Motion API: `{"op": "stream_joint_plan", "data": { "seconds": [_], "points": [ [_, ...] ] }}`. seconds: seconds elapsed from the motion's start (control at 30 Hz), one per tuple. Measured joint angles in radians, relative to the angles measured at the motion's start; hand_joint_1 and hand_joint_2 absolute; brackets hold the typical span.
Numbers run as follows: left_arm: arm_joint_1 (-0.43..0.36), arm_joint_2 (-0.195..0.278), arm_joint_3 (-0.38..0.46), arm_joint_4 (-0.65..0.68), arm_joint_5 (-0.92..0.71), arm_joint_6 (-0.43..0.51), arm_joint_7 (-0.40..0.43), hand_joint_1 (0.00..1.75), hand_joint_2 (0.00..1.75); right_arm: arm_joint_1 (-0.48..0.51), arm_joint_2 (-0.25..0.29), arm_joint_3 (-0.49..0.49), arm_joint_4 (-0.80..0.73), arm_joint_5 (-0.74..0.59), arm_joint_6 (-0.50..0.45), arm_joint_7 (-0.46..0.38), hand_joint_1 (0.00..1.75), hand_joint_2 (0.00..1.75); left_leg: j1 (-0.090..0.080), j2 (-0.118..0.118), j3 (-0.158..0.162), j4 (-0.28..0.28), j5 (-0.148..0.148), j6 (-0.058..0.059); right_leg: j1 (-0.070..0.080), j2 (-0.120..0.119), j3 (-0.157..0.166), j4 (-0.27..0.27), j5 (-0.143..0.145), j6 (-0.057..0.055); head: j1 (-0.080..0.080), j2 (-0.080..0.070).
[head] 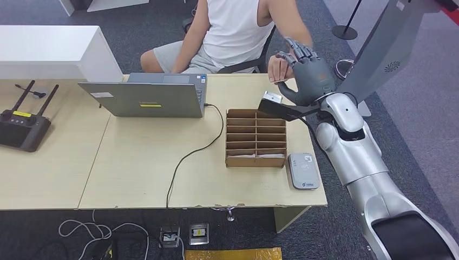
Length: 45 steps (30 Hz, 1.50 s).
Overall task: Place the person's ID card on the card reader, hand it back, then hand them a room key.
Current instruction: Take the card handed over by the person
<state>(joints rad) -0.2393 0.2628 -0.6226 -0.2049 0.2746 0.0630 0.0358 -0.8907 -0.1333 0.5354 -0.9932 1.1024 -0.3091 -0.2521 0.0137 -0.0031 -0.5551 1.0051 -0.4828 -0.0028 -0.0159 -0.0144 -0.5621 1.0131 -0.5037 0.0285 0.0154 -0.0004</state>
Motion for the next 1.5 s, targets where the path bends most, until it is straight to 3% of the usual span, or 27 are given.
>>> {"op": "stream_joint_plan", "data": {
  "seconds": [0.13,0.23,0.3,0.43,0.8,0.83,0.93,0.97,1.17,1.3,1.5],
  "points": [
    [-0.040,0.012,0.001,0.000,0.018,-0.030,0.079,0.00,0.00,-0.007,0.005,0.001,0.009,-0.021,0.010,-0.032,1.75,1.75,0.000,-0.002,-0.002,0.000,0.001,-0.001,0.000,-0.002,-0.001,0.000,0.001,0.000,0.001,0.000],
    [-0.137,0.049,0.002,0.001,0.026,-0.107,0.202,0.00,0.00,-0.031,0.034,0.003,0.033,-0.030,0.004,-0.054,1.75,1.75,0.002,-0.005,-0.005,0.000,0.004,-0.004,0.002,-0.004,-0.003,0.001,0.002,-0.003,0.000,0.000],
    [-0.193,0.073,0.002,0.000,0.023,-0.133,0.237,0.00,0.00,-0.046,0.055,0.005,0.054,-0.032,0.000,-0.057,1.75,1.75,0.002,-0.005,-0.005,0.000,0.005,-0.005,0.002,-0.003,-0.004,0.002,0.003,-0.003,-0.001,0.000],
    [-0.240,0.091,0.002,0.000,0.017,-0.140,0.243,0.00,0.00,-0.057,0.069,0.008,0.081,-0.038,-0.002,-0.060,1.75,1.75,0.002,-0.004,-0.005,0.000,0.006,-0.006,0.002,-0.002,-0.005,0.003,0.003,-0.004,0.000,0.000],
    [-0.252,0.109,0.002,0.000,0.008,-0.143,0.234,0.00,0.00,-0.057,0.076,0.015,0.114,-0.055,0.015,-0.051,1.75,1.75,0.002,0.000,-0.007,0.000,0.005,-0.006,0.002,0.001,-0.008,0.002,0.003,-0.004,0.000,0.000],
    [-0.252,0.110,0.002,0.000,0.008,-0.144,0.233,0.00,0.00,-0.054,0.076,0.015,0.116,-0.059,0.018,-0.049,1.43,1.75,0.002,0.000,-0.007,0.000,0.005,-0.006,0.002,0.002,-0.009,0.002,0.003,-0.004,0.000,0.000],
    [-0.252,0.114,0.002,0.000,0.007,-0.144,0.232,0.00,0.00,-0.040,0.070,0.016,0.121,-0.078,0.022,-0.040,0.12,1.75,0.002,0.000,-0.007,0.000,0.005,-0.006,0.002,0.003,-0.009,0.002,0.003,-0.004,0.000,0.000],
    [-0.252,0.115,0.002,0.000,0.006,-0.145,0.232,0.00,0.00,-0.035,0.066,0.016,0.121,-0.085,0.022,-0.038,0.00,1.75,0.002,0.000,-0.007,0.000,0.005,-0.006,0.002,0.003,-0.009,0.002,0.003,-0.004,0.000,0.000],
    [-0.251,0.124,0.002,0.000,0.007,-0.146,0.232,0.00,0.00,-0.015,0.043,0.003,0.120,-0.138,0.016,-0.043,0.00,1.75,0.002,0.001,-0.007,0.000,0.005,-0.006,0.002,0.004,-0.009,0.002,0.004,-0.004,0.000,0.000],
    [-0.250,0.128,0.002,0.000,0.008,-0.145,0.232,0.00,0.00,-0.009,0.031,-0.002,0.117,-0.159,0.017,-0.045,0.00,0.00,0.002,0.001,-0.007,0.000,0.005,-0.006,0.002,0.004,-0.009,0.002,0.004,-0.004,0.000,0.000],
    [-0.244,0.135,0.005,0.000,0.014,-0.147,0.225,0.00,0.00,0.004,0.025,-0.014,0.087,-0.216,0.057,-0.055,0.00,0.00,0.002,0.001,-0.007,0.000,0.005,-0.006,0.002,0.004,-0.009,0.002,0.004,-0.004,0.000,0.000]
  ]
}}
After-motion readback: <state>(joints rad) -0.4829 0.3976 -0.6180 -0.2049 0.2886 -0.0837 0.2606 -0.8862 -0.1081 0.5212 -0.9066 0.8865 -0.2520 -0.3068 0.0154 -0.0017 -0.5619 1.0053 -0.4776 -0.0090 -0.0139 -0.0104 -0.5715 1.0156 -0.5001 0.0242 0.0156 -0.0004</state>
